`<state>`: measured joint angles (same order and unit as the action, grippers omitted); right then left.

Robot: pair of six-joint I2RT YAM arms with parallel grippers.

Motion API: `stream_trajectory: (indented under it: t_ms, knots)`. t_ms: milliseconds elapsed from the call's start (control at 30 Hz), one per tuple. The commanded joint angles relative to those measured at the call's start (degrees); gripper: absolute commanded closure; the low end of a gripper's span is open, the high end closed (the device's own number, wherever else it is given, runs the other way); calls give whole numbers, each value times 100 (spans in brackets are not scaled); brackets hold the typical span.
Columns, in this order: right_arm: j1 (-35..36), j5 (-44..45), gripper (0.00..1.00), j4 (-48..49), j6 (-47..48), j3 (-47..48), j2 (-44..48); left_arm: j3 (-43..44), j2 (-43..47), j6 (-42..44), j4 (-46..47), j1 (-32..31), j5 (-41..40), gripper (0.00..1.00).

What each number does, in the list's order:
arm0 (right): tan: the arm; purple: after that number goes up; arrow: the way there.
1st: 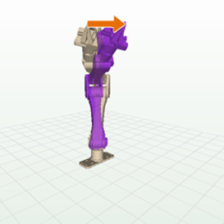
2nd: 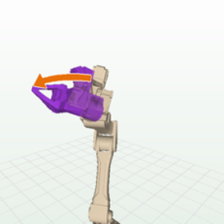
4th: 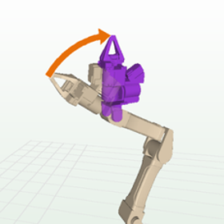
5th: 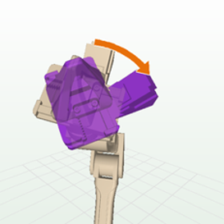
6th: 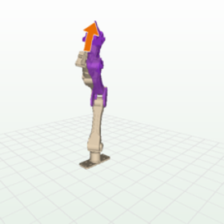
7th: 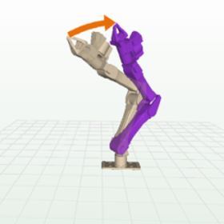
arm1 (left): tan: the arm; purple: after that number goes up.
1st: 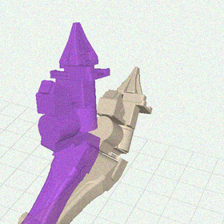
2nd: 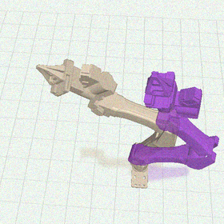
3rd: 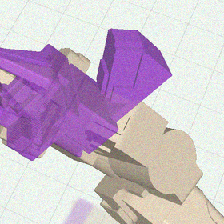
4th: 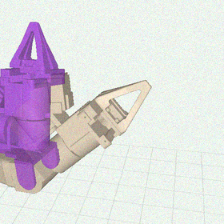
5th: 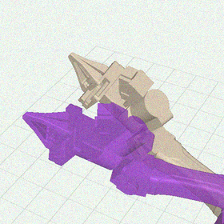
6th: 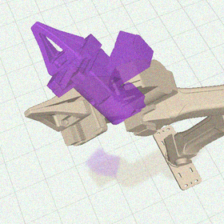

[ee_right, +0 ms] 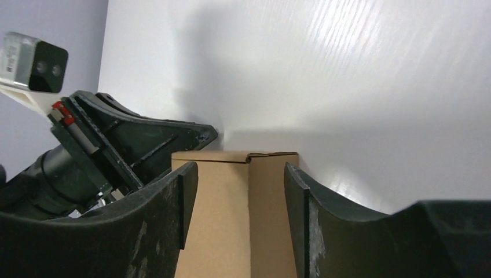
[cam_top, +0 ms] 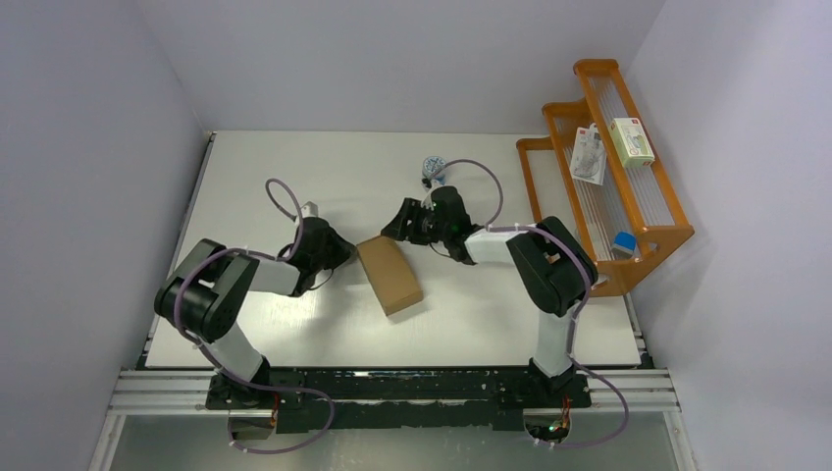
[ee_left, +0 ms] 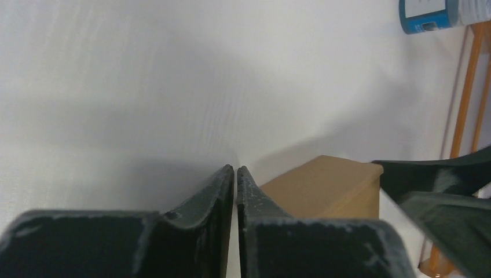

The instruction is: Fold the paper box

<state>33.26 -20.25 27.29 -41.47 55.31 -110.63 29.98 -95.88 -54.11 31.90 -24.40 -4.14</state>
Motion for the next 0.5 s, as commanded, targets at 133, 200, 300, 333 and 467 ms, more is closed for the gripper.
stream_trajectory:
  t_ms: [133,200,300,333,467]
  knots:
    - [-515,352,0,-640,810,-157,988,-80,851,480,-968,384,427,81]
    - [-620,494,0,-814,975,-282,1318,-120,1294,629,-1306,413,344,78]
    - [-786,748,0,-1197,1191,-481,1888,-92,2143,885,-2043,463,19,74]
    - [-839,856,0,-1312,1259,-566,2093,-81,2460,1005,-2242,498,-16,70]
    - [-1054,1358,0,-1912,1530,-875,3054,-17,3838,1269,-3107,556,-190,48]
